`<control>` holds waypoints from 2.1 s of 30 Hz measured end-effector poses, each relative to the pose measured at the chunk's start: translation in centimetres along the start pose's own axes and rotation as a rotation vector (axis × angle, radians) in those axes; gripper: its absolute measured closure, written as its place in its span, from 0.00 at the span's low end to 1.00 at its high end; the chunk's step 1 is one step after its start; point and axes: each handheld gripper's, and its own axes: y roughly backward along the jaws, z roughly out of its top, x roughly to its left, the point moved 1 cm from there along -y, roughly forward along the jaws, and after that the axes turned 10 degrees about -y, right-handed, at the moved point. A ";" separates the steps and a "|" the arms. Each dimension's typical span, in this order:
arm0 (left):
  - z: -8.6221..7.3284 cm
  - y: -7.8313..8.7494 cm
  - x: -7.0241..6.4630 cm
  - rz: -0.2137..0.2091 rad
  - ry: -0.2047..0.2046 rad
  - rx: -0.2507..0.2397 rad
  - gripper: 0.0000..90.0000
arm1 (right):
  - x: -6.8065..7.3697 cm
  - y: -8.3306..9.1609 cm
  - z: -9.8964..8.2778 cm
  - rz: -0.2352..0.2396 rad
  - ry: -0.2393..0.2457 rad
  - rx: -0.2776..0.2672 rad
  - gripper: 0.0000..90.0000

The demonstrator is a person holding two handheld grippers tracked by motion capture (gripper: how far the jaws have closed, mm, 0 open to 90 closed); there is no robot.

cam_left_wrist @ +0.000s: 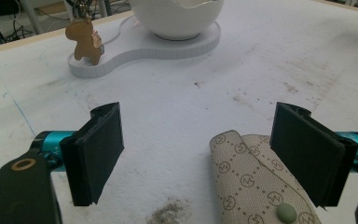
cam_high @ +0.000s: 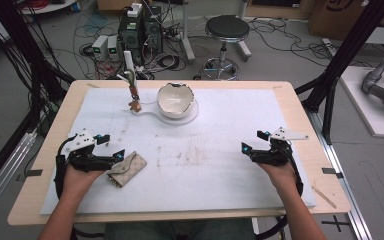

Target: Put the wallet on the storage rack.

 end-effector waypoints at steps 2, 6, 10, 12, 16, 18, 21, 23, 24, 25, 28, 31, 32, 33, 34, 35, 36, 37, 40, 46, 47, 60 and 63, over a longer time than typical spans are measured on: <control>0.0 0.2 -0.1 -0.001 -0.001 0.003 0.19 | 0.0 -0.1 0.0 -0.005 0.000 0.006 0.19; 0.0 0.5 -0.4 0.003 -0.001 0.009 0.19 | 0.2 -0.4 0.0 -0.010 0.014 0.011 0.19; 0.0 0.8 -1.0 0.000 0.007 0.015 0.19 | 0.1 -0.7 0.0 -0.012 0.017 0.015 0.19; -0.1 0.9 -1.4 -0.006 0.006 0.020 0.19 | 0.0 -0.7 0.0 -0.011 0.013 0.022 0.19; -0.2 0.8 -2.2 -0.017 0.014 0.037 0.19 | 0.1 -1.0 0.0 -0.011 0.020 0.030 0.19; -0.3 0.8 -2.5 -0.024 0.016 0.049 0.19 | 0.2 -1.1 0.0 -0.012 0.025 0.033 0.19; -0.5 0.5 -3.0 -0.042 0.016 0.066 0.19 | 0.3 -1.3 0.0 -0.008 0.034 0.034 0.19; -0.6 0.4 -3.3 -0.059 0.014 0.080 0.19 | 0.3 -1.4 0.0 -0.010 0.037 0.040 0.19; -0.6 0.3 -3.4 -0.067 0.012 0.089 0.19 | 0.4 -1.4 0.0 -0.008 0.036 0.042 0.19; -0.7 0.2 -3.6 -0.073 0.008 0.102 0.19 | 0.4 -1.5 0.0 -0.006 0.038 0.047 0.19; -0.9 0.1 -4.0 -0.075 -0.001 0.138 0.19 | 0.5 -1.7 0.0 -0.006 0.045 0.052 0.19; -1.3 -0.1 -4.4 -0.076 -0.010 0.185 0.19 | 0.6 -1.9 -0.1 -0.004 0.049 0.056 0.19; -1.4 -0.2 -4.5 -0.079 -0.019 0.201 0.19 | 0.5 -1.9 -0.1 -0.003 0.050 0.059 0.19; -1.5 -0.2 -4.6 -0.084 -0.026 0.218 0.19 | 0.5 -1.9 -0.1 -0.004 0.048 0.060 0.19; -1.6 -0.3 -4.7 -0.084 -0.027 0.230 0.19 | 0.5 -1.9 -0.1 -0.003 0.047 0.059 0.19; -1.8 -0.4 -4.8 -0.085 -0.029 0.246 0.19 | 0.5 -1.9 -0.1 -0.004 0.047 0.060 0.19; -1.9 -0.5 -4.8 -0.088 -0.035 0.255 0.19 | 0.5 -2.0 -0.1 -0.004 0.048 0.059 0.19; -2.1 -0.5 -4.9 -0.087 -0.034 0.262 0.19 | 0.5 -1.9 -0.1 -0.005 0.047 0.061 0.19; -2.4 -0.6 -4.9 -0.092 -0.033 0.289 0.19 | 0.5 -1.9 -0.1 -0.006 0.052 0.064 0.19; -2.9 -0.7 -5.1 -0.088 -0.046 0.320 0.19 | 0.6 -2.0 -0.1 -0.004 0.048 0.068 0.19; -2.9 -0.8 -5.1 -0.085 -0.048 0.320 0.19 | 0.6 -2.0 -0.2 -0.005 0.051 0.071 0.19; -2.7 -0.5 -4.5 -0.094 -0.048 0.315 0.36 | 0.5 -2.1 -0.2 -0.003 0.051 0.080 0.19; -2.4 -0.6 -4.6 -0.094 -0.068 0.321 0.38 | 0.6 -2.1 -0.2 0.000 0.053 0.080 0.19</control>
